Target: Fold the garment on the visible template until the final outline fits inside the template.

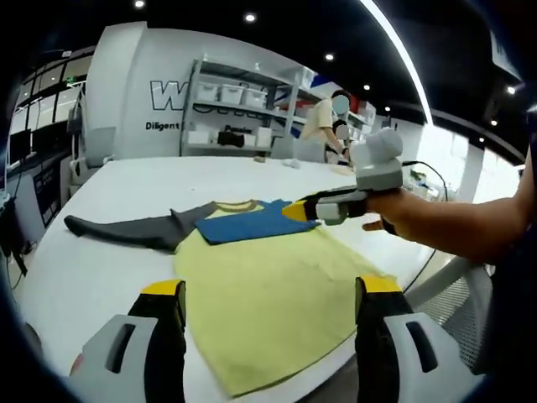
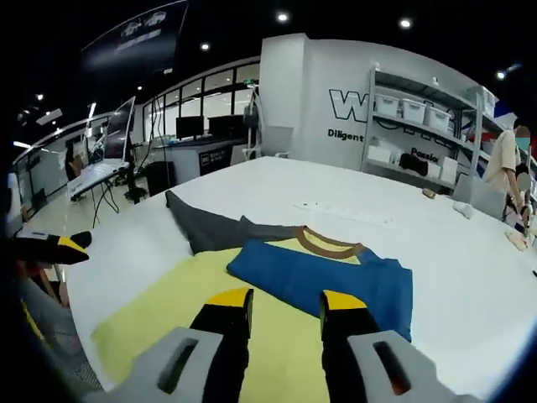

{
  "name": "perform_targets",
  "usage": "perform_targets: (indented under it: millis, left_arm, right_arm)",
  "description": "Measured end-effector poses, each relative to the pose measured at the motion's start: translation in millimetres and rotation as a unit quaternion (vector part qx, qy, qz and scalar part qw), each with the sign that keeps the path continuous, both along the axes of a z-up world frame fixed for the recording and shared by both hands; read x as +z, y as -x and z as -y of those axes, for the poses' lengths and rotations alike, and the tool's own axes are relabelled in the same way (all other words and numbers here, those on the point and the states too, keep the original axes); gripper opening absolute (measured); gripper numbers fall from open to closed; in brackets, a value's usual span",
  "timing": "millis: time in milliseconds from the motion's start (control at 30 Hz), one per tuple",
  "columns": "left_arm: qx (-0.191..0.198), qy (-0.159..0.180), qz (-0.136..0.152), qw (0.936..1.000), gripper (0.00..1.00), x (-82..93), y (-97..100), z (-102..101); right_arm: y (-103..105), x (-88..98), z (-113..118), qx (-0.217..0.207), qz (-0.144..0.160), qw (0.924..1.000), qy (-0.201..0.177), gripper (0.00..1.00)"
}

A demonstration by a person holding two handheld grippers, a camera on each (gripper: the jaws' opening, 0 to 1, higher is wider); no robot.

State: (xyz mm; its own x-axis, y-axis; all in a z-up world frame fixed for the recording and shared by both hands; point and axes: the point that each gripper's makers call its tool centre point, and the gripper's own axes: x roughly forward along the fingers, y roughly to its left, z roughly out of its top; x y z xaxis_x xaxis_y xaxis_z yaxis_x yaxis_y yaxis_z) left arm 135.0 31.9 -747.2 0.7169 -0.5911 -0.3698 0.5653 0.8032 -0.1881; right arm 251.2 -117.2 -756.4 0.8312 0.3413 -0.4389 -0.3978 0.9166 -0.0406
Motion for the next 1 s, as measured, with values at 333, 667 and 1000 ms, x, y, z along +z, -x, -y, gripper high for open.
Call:
perform_targets:
  millis: [333,667,1000]
  left_arm:
    - [0.016,-0.004,0.012,0.9998,0.78,15.3,-29.2,-19.8]
    - [0.030,-0.018,0.019,0.9992,0.78,15.8,-43.5,-34.3]
    - [0.097,-0.041,0.039,0.9937,0.78,21.3,-83.1,-99.7]
  right_arm:
    - [58.1,19.9,26.3,-0.023,0.017,0.9994,-0.021,0.31]
    - [89.8,23.9,35.4,-0.042,0.029,0.9982,-0.033,0.29]
    - [88.1,21.9,32.1,-0.035,0.030,0.9985,-0.030,0.28]
